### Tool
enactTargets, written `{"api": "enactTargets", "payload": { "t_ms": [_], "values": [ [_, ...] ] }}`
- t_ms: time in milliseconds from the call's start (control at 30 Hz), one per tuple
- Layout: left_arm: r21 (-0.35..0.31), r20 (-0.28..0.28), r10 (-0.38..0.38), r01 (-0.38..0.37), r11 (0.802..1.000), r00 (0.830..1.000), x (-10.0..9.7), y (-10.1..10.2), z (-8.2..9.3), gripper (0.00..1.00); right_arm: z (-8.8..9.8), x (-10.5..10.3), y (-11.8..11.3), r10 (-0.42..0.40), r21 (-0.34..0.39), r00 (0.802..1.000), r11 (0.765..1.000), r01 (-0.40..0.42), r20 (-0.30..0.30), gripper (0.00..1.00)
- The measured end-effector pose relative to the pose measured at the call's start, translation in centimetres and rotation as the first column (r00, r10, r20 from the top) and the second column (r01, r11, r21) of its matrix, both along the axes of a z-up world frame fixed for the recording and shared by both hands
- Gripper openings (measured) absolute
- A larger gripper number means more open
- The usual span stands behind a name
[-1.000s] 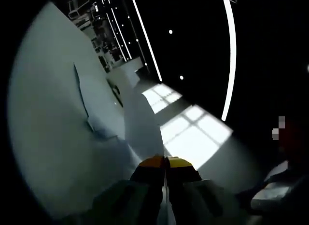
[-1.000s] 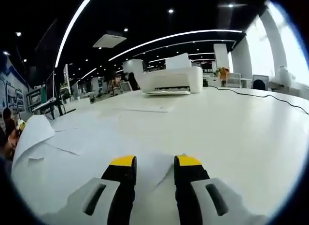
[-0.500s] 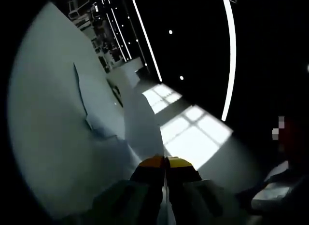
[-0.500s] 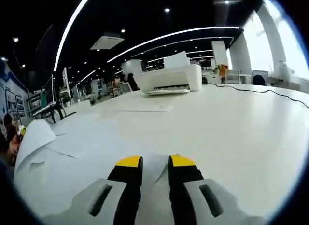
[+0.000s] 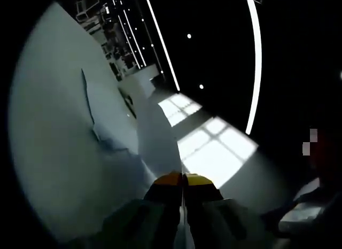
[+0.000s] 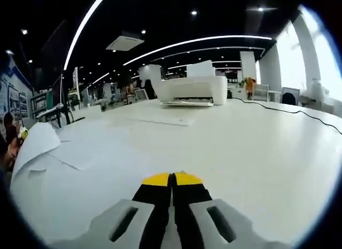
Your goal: Organize the stack of printing papers by aligning and flattening the scattered papers on the table
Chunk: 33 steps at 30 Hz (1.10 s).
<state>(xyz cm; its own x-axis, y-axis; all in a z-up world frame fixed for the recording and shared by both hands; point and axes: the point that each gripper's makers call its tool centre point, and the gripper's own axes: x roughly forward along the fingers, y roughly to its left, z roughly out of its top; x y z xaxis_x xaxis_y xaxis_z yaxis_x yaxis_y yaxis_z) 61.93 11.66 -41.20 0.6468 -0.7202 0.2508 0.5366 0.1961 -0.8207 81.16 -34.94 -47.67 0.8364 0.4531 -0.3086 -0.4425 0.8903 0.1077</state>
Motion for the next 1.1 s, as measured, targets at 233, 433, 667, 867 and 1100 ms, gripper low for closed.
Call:
{"api": "enactTargets", "payload": {
  "t_ms": [233,433,667,867,1100],
  "values": [
    [-0.001,-0.001,0.0,0.0,1.0,1.0,0.0,0.0,0.0,0.05,0.6,-0.6,0.6,-0.003,0.043,1.0,0.999,0.004,-0.011,0.0],
    [0.0,0.002,0.003,-0.003,1.0,1.0,0.0,0.0,0.0,0.05,2.3,-1.0,1.0,0.022,0.019,1.0,1.0,-0.022,0.018,0.0],
    [0.002,0.012,0.007,-0.007,1.0,1.0,0.1,0.2,0.0,0.05,5.7,-2.8,1.9,0.035,-0.032,0.997,0.999,-0.033,0.063,0.0],
    [0.004,0.014,0.004,-0.004,1.0,1.0,-0.1,0.0,0.1,0.05,9.1,-3.2,1.4,0.021,-0.052,0.994,0.999,-0.015,0.104,0.0],
    [-0.002,0.018,0.003,-0.003,1.0,1.0,-0.2,0.0,0.2,0.05,12.0,-2.2,-1.9,0.004,-0.081,0.991,0.997,0.007,0.136,0.0]
  ]
}}
